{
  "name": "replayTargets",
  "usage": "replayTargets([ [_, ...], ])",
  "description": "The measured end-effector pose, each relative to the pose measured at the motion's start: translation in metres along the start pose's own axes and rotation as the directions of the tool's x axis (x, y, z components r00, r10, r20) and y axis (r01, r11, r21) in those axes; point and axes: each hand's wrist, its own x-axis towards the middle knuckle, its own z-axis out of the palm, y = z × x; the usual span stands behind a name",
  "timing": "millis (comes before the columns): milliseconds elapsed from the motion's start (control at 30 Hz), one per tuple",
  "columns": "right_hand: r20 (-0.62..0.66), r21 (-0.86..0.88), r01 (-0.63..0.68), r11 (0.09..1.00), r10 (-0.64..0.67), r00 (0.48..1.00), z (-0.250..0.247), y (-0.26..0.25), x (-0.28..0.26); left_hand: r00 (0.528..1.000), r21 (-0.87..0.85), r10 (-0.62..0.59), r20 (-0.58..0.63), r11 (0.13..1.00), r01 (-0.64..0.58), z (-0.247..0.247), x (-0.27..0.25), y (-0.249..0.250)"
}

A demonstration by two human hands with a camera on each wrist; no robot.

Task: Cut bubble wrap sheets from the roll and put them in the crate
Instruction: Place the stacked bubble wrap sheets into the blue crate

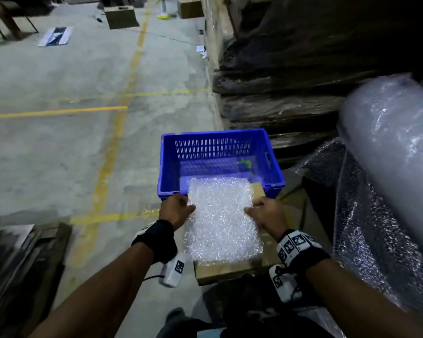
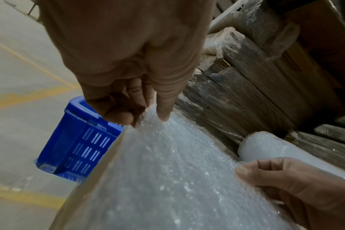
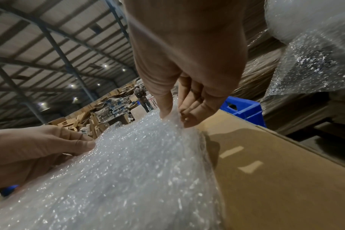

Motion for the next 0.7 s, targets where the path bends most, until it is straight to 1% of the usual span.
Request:
replayTargets([
  [133,-0.003,-0.040,0.001,0.999,-0.001,1.000,0.005,0.003,0.000,0.999,0.077,0.003,0.046,0.997,-0.007,0.000,0.001,-0.006],
  [200,0.001,-0.041,-0.005,0.999,0.005,1.000,0.007,0.004,-0.004,0.999,0.113,0.028,0.018,0.993,-0.030,0.001,-0.002,-0.009],
  [267,-0.006,-0.045,-0.010,0.999,0.010,1.000,0.007,0.004,-0.007,0.994,0.184,0.103,-0.045,0.979,-0.093,0.000,-0.005,-0.008],
  [300,-0.021,-0.061,-0.007,0.998,0.006,1.000,0.006,0.003,-0.007,0.983,0.227,0.165,-0.078,0.963,-0.143,-0.001,-0.007,-0.006],
  [367,-0.069,-0.093,-0.001,0.996,-0.006,0.998,0.003,0.002,-0.011,0.939,0.340,0.330,-0.095,0.897,-0.281,-0.006,-0.014,0.001],
  [400,-0.094,-0.098,-0.003,0.995,-0.006,0.996,0.001,0.001,-0.014,0.904,0.388,0.422,-0.065,0.846,-0.366,-0.008,-0.017,0.007],
  [433,-0.111,-0.094,-0.013,0.995,0.002,0.994,0.000,-0.001,-0.018,0.866,0.419,0.500,-0.005,0.787,-0.452,-0.008,-0.021,0.011],
  [467,-0.114,-0.082,-0.023,0.996,0.013,0.993,-0.001,-0.001,-0.022,0.831,0.438,0.551,0.080,0.730,-0.525,-0.006,-0.026,0.017],
  [500,-0.113,-0.065,-0.031,0.997,0.024,0.993,-0.001,0.000,-0.026,0.801,0.451,0.572,0.178,0.676,-0.583,-0.004,-0.032,0.021],
  [567,-0.103,-0.046,-0.056,0.997,0.051,0.993,-0.002,0.000,-0.037,0.741,0.484,0.572,0.350,0.567,-0.666,0.005,-0.044,0.025],
  [633,-0.082,-0.065,-0.079,0.995,0.074,0.994,-0.005,0.000,-0.050,0.678,0.502,0.576,0.457,0.463,-0.731,0.016,-0.053,0.024],
  [700,-0.075,-0.081,-0.098,0.992,0.092,0.993,-0.005,0.002,-0.065,0.623,0.499,0.568,0.537,0.382,-0.778,0.026,-0.061,0.019],
])
